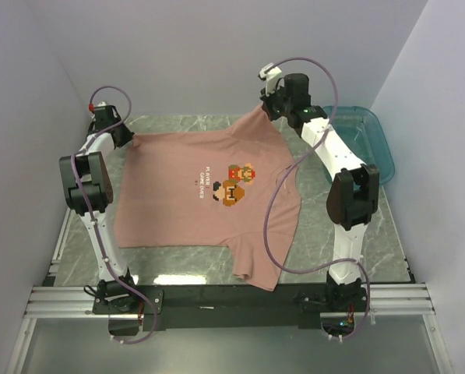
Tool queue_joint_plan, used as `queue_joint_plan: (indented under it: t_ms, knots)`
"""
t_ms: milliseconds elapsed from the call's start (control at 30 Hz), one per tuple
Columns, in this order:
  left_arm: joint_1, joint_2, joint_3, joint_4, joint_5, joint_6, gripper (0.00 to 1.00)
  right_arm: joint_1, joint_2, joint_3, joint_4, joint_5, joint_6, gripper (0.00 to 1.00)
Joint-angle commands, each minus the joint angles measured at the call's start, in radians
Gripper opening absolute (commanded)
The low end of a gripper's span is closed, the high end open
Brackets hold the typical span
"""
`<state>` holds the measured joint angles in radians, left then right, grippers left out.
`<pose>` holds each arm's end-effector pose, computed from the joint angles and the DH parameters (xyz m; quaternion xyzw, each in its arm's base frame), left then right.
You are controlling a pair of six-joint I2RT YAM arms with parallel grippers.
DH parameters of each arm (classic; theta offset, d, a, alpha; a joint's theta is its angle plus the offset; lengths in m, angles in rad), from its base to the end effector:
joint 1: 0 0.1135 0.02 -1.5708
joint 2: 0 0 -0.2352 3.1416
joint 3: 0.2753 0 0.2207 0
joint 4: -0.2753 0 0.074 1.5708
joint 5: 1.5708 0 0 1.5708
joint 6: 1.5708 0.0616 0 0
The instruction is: Fold and stack the t-shirts
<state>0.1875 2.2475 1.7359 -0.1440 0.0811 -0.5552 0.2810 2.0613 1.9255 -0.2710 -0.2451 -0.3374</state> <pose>0.4815 0.0863 0.1627 -0.3086 0.8418 -0.1165 0.4273 0.4495 0.1453 0.2987 -0.3163 0.7693 0.0867 0.5482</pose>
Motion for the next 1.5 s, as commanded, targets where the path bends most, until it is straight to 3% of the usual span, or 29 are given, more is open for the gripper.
queue_joint_plan:
  t_ms: [0,367,633,1467]
  knots:
    - [0.004,0.0,0.051,0.0,-0.006,0.04,0.0,-0.006,-0.113,-0.048,0.052,-0.062,0.003,0.0]
    - [0.012,-0.074,-0.03,0.076,0.028,0.127,0.0,-0.005,-0.199,-0.194,0.062,-0.085,0.006,0.0]
    - [0.036,-0.207,-0.22,0.187,0.065,0.132,0.0,-0.011,-0.245,-0.263,0.079,-0.077,0.006,0.0]
    - [0.056,-0.376,-0.387,0.153,0.094,0.179,0.0,-0.012,-0.475,-0.548,0.127,-0.095,0.021,0.0]
